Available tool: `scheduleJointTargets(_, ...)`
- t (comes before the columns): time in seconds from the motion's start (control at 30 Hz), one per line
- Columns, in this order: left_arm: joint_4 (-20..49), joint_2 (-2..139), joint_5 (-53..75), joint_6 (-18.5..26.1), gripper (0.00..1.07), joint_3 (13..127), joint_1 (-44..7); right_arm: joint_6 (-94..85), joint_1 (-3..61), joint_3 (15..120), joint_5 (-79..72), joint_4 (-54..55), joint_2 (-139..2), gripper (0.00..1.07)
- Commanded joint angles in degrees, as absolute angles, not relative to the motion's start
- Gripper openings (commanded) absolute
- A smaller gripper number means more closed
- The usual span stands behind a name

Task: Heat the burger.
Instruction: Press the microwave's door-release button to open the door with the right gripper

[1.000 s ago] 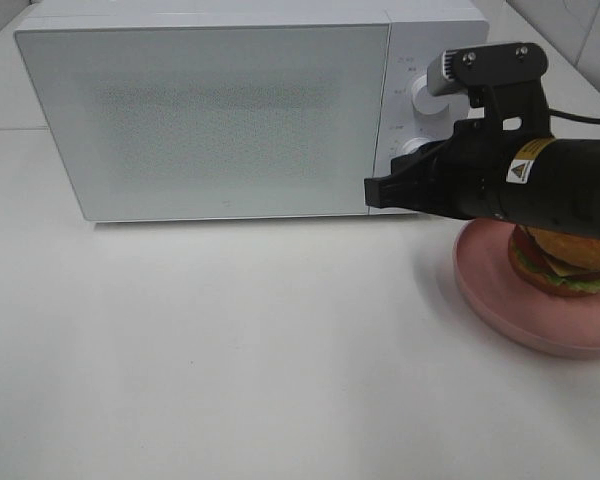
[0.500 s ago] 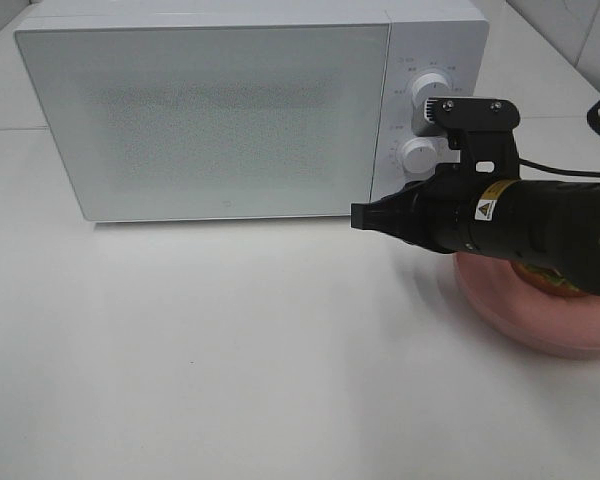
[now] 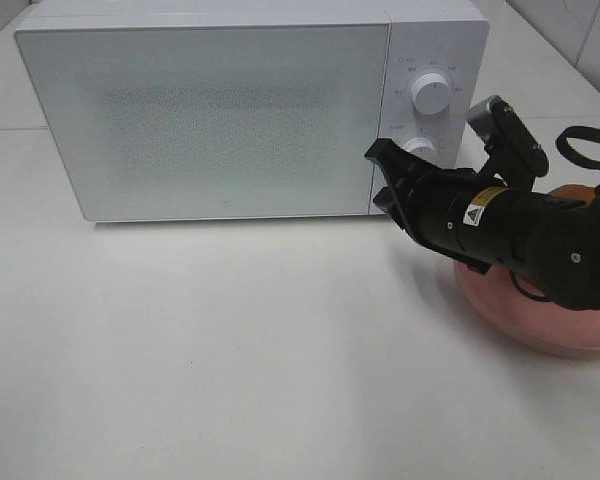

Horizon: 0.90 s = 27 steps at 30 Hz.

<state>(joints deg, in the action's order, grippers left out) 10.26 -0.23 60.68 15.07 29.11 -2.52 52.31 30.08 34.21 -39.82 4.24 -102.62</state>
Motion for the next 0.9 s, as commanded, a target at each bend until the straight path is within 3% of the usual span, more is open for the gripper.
scheduleJointTargets(0.03,10.37,-1.38,60.10,15.07,0.00,28.99,-2.69,58.04,30.14,34.72,-41.37,4.64,-103.42,0.00)
scheduleJointTargets(0.2,10.37,-1.38,60.10,15.07,0.00,28.99,-2.69,63.03,30.14,34.72,-43.72,6.70,-104.22,0.00)
scheduleJointTargets(0.43,10.37,-1.38,60.10,15.07,0.00,28.99,-2.69,63.94,30.14,34.72,-44.00,17.88,-104.45,0.00)
scheduleJointTargets(0.9,10.37,-1.38,60.10,15.07,0.00,28.99,-2.69,68.01,30.14,38.90,-44.12,20.05,-110.29,0.00)
